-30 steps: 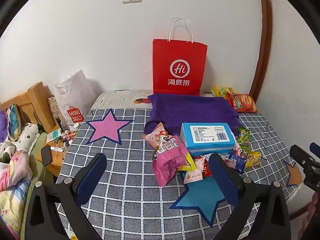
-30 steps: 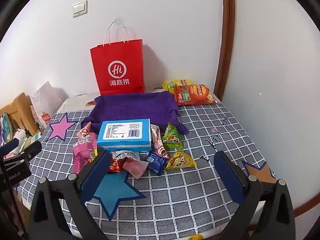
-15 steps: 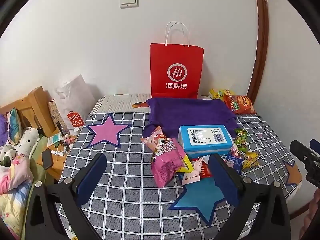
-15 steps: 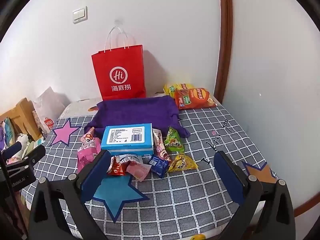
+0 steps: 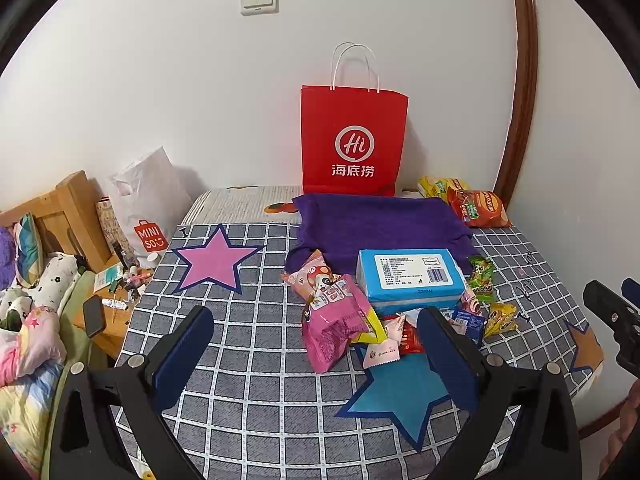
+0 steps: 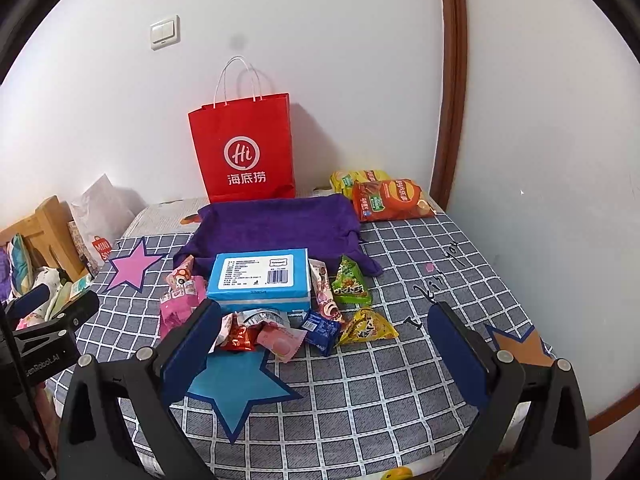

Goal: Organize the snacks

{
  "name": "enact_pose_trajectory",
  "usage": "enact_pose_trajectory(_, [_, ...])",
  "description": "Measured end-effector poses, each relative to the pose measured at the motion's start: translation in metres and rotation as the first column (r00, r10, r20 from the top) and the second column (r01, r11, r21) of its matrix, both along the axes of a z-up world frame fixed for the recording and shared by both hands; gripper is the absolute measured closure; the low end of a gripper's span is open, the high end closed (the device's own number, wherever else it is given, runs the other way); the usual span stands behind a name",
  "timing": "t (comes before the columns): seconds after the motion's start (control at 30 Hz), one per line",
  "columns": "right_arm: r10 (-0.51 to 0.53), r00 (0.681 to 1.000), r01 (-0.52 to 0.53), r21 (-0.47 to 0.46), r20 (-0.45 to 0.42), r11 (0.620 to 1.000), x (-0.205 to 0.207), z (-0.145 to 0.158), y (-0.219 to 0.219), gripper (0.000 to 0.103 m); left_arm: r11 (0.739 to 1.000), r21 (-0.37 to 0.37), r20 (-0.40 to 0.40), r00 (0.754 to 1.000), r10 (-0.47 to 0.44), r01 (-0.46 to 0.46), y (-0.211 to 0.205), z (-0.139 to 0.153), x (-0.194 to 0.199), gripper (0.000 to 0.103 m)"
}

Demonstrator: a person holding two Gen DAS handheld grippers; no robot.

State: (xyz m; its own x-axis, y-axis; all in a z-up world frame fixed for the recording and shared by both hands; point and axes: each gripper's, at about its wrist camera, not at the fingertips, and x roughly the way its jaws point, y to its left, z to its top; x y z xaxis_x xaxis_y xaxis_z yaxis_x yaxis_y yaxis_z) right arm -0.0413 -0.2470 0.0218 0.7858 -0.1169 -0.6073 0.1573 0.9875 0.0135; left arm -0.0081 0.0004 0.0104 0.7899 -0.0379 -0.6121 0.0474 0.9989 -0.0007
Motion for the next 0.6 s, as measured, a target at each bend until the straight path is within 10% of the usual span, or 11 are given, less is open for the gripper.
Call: enact_pose_trajectory(0.6, [0.003, 1.000, -0.003, 0.012, 0.005, 1.000, -0.0020, 0.0006, -0.0024, 0.002, 1.000, -0.003, 0.001, 1.000, -0.003, 0.003, -0.0042, -0.0010, -0.0017, 0.001])
